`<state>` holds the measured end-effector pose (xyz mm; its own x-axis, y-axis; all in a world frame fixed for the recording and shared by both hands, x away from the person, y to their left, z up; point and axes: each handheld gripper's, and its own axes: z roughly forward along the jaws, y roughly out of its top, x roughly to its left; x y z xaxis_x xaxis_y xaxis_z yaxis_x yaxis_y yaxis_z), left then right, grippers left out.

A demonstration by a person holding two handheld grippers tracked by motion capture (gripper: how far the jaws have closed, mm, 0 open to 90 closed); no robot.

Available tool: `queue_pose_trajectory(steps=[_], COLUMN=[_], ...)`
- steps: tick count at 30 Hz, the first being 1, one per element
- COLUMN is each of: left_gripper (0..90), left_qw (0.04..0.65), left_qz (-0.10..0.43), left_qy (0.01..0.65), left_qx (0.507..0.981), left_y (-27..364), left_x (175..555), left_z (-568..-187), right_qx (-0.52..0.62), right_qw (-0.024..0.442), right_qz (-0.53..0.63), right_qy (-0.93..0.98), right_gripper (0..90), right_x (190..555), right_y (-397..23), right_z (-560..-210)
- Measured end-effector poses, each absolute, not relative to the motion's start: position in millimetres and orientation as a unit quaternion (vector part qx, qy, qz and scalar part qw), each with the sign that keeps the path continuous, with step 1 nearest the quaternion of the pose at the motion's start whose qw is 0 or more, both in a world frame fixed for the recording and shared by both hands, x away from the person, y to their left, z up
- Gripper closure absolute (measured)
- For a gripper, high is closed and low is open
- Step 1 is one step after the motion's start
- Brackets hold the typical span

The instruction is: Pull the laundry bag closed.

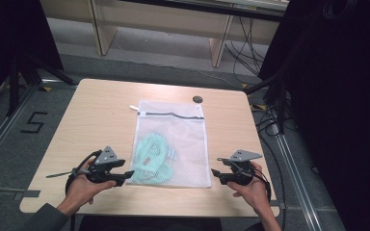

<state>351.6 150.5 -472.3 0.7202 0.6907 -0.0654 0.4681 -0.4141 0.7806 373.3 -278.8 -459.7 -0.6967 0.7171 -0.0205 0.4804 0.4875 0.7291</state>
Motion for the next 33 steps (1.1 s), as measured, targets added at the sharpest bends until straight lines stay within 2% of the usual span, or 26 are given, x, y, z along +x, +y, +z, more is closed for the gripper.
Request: queue_pose_trajectory(steps=[1,4,14,18,24,33], left_gripper=[50.7,54.4,79.1,85.3,89.3,89.5], left_qw=[0.410,0.407,0.414,0.415,0.413,0.406], left_qz=[0.135,0.136,0.130,0.137,0.125,0.115], left_qy=[0.346,0.332,0.302,0.300,0.305,0.306], left_qx=[0.833,0.840,0.849,0.848,0.849,0.853], left_y=[148.7,143.0,134.8,132.9,126.5,116.8], left_x=[351.6,352.2,358.5,360.7,367.4,374.8], left_z=[-472.7,-473.7,-474.7,-476.5,-481.8,-488.6], right_qx=[0.349,0.343,0.302,0.288,0.284,0.278], right_qw=[0.165,0.152,0.153,0.146,0.130,0.127], right_qz=[0.360,0.359,0.332,0.324,0.309,0.291], right_qy=[0.849,0.855,0.880,0.889,0.898,0.907], right_gripper=[48.3,54.4,79.3,88.7,90.0,90.0], right_x=[373.0,373.5,386.4,391.7,397.7,400.1], right_y=[-276.4,-270.1,-256.2,-250.4,-245.0,-236.6], right_z=[-460.1,-461.5,-465.3,-468.1,-470.7,-476.2])
